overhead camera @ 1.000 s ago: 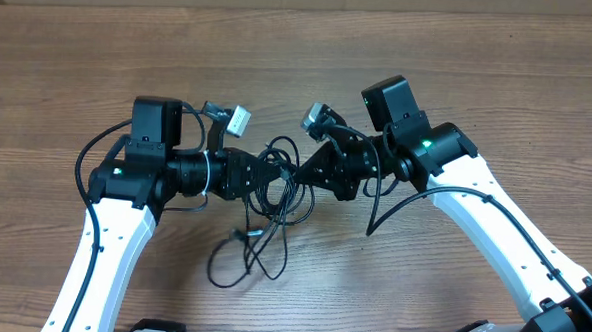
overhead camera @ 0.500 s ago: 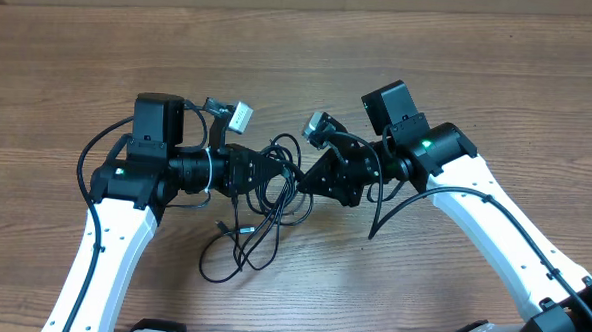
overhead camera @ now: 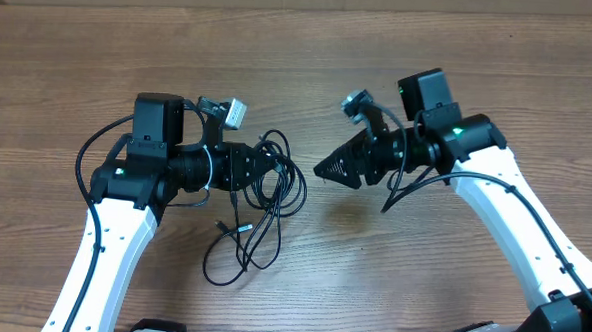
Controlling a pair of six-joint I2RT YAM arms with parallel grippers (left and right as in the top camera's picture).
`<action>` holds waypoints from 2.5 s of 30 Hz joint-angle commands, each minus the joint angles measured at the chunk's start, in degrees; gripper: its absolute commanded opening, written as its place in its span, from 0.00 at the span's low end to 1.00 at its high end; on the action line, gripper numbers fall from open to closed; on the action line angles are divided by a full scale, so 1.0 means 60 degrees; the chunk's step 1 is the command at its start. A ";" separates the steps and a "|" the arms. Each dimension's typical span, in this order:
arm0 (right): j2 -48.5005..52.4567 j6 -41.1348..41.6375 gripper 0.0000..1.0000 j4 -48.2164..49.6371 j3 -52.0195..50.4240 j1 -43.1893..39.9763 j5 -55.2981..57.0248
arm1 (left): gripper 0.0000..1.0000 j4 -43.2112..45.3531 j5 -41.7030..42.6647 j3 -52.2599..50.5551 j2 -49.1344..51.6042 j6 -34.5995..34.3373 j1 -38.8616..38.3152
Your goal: Untangle cables
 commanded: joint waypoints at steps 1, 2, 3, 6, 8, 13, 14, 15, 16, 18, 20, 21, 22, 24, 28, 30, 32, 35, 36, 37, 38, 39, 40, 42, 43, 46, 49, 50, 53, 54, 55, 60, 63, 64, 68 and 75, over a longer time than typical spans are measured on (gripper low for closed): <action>-0.0026 -0.0175 0.87 0.0025 0.0259 0.0295 -0.0342 | 0.05 0.0044 -0.0047 0.0200 -0.0015 -0.0200 0.0044; -0.0026 -0.0630 0.88 0.0025 0.0244 0.0419 -0.0342 | 0.04 0.0044 0.0058 0.0200 -0.0015 -0.0197 0.0044; -0.0022 -0.1206 0.89 0.0033 0.0222 0.0590 -0.0342 | 0.04 0.0044 0.0208 0.0200 -0.0015 -0.0189 0.0044; -0.0004 -0.2080 0.90 0.0331 0.0098 0.1100 -0.0280 | 0.04 0.0080 0.0750 0.0200 -0.0015 -0.0189 0.0044; 0.0015 -0.2069 0.89 0.0557 0.0015 0.1242 -0.0004 | 0.04 0.0098 0.1195 0.0200 -0.0015 -0.0157 0.0044; 0.0015 -0.2062 0.86 0.1246 -0.0062 0.1333 -0.0091 | 0.04 0.0098 0.1843 0.0200 -0.0015 -0.0164 0.0044; 0.0015 -0.2011 0.82 0.1413 -0.0062 0.1333 -0.0117 | 0.04 0.0102 0.2022 0.0200 -0.0015 -0.0160 0.0044; 0.0015 -0.1909 0.80 0.1552 -0.0062 0.1333 -0.0091 | 0.04 0.0106 0.2146 0.0200 -0.0015 -0.0164 0.0044; 0.0022 -0.1916 0.79 0.1625 -0.0062 0.1333 -0.0087 | 0.04 0.0106 0.2320 0.0200 -0.0015 -0.0164 0.0044; 0.0022 -0.1916 0.76 0.1719 -0.0062 0.1333 -0.0091 | 0.04 0.0109 0.2575 0.0200 -0.0015 -0.0164 0.0044; 0.0022 -0.1920 0.60 0.1738 -0.0062 0.1333 -0.0095 | 0.04 0.0113 0.2750 0.0200 -0.0015 -0.0200 0.0044; 0.0022 -0.1920 0.50 0.1745 -0.0062 0.1333 -0.0091 | 0.04 0.0113 0.2747 0.0200 -0.0015 -0.0200 0.0044; 0.0022 -0.1920 0.40 0.1756 -0.0066 0.1333 -0.0091 | 0.04 0.0113 0.2747 0.0200 -0.0015 -0.0200 0.0044; 0.0022 -0.1920 0.20 0.1767 -0.0066 0.1333 -0.0095 | 0.04 0.0109 0.2747 0.0200 -0.0015 -0.0200 0.0044; 0.0022 -0.1920 0.04 0.1738 -0.0066 0.1333 -0.0215 | 0.04 0.0153 0.2739 0.0200 -0.0015 -0.0390 0.0062; 0.0022 -0.1923 0.04 0.1545 -0.0066 0.1333 -0.0273 | 0.04 0.0423 0.2739 0.0200 -0.0015 -0.0572 0.0117; 0.0022 -0.2025 0.04 0.1118 -0.0066 0.1333 -0.0266 | 0.04 0.0914 0.2732 0.0200 -0.0015 -0.0951 0.0240; 0.0022 -0.2470 0.04 0.0423 -0.0066 0.1333 -0.0273 | 0.04 0.1705 0.2688 0.0200 -0.0015 -0.1614 0.0412; 0.0022 -0.2619 0.04 0.0186 -0.0066 0.1333 -0.0280 | 0.04 0.1956 0.2557 0.0200 -0.0015 -0.1843 0.0444; 0.0022 -0.2852 0.04 -0.0066 -0.0066 0.1333 -0.0386 | 0.04 0.2109 0.2313 0.0200 -0.0015 -0.2051 0.0448; 0.0022 -0.3096 0.04 -0.0270 -0.0066 0.1333 -0.0554 | 0.04 0.2200 0.1996 0.0200 -0.0015 -0.2233 0.0448; 0.0022 -0.3432 0.04 -0.0499 -0.0066 0.1333 -0.0892 | 0.04 0.2215 0.1679 0.0200 -0.0015 -0.2364 0.0444; 0.0022 -0.3734 0.04 -0.0696 -0.0066 0.1333 -0.1275 | 0.04 0.2200 0.1282 0.0200 -0.0015 -0.2514 0.0444; 0.0018 -0.4360 0.04 -0.1005 -0.0066 0.1333 -0.1993 | 0.04 0.2106 0.0627 0.0200 -0.0004 -0.2637 0.0419; 0.0022 -0.4513 0.04 -0.1100 -0.0062 0.1333 -0.2153 | 0.04 0.2062 0.0452 0.0200 0.0000 -0.2637 0.0419; 0.0018 -0.4521 0.04 -0.1300 -0.0062 0.1330 -0.2131 | 0.04 0.1734 -0.0102 0.0200 0.0011 -0.2630 0.0419; 0.0018 -0.4364 0.04 -0.1381 -0.0062 0.1231 -0.1945 | 0.04 0.1144 -0.0809 0.0200 0.0011 -0.2630 0.0419; 0.0018 -0.4237 0.04 -0.1370 -0.0062 0.1180 -0.1949 | 0.07 0.0976 -0.0889 0.0200 0.0011 -0.2626 0.0419; 0.0018 -0.3745 0.04 -0.1209 -0.0062 0.1053 -0.1953 | 0.27 0.0619 -0.0892 0.0200 0.0011 -0.2572 0.0419; 0.0018 -0.3526 0.04 -0.1122 -0.0062 0.1035 -0.1953 | 0.34 0.0557 -0.0947 0.0200 0.0011 -0.2514 0.0419; 0.0018 -0.3330 0.04 -0.1035 -0.0062 0.1024 -0.1956 | 0.41 0.0492 -0.1049 0.0200 0.0011 -0.2510 0.0419; 0.0018 -0.2069 0.04 -0.0273 -0.0062 0.1024 -0.1945 | 0.61 0.0506 -0.1045 0.0200 0.0011 -0.2532 0.0430; 0.0018 -0.0801 0.04 0.0474 -0.0062 0.1024 -0.1705 | 0.62 0.0528 -0.0455 0.0200 0.0011 -0.2517 0.0426; 0.0018 -0.0215 0.04 0.0747 -0.0062 0.1024 -0.1417 | 0.62 0.0525 -0.0226 0.0200 0.0011 -0.2514 0.0426; 0.0018 0.2856 0.04 0.1851 -0.0062 0.1024 0.0678 | 0.62 0.0521 0.0076 0.0200 -0.0004 -0.2503 0.0426; 0.0022 0.4575 0.04 0.3115 -0.0062 0.1024 0.0929 | 0.59 -0.0222 0.0146 0.0200 -0.0007 -0.1891 0.0415</action>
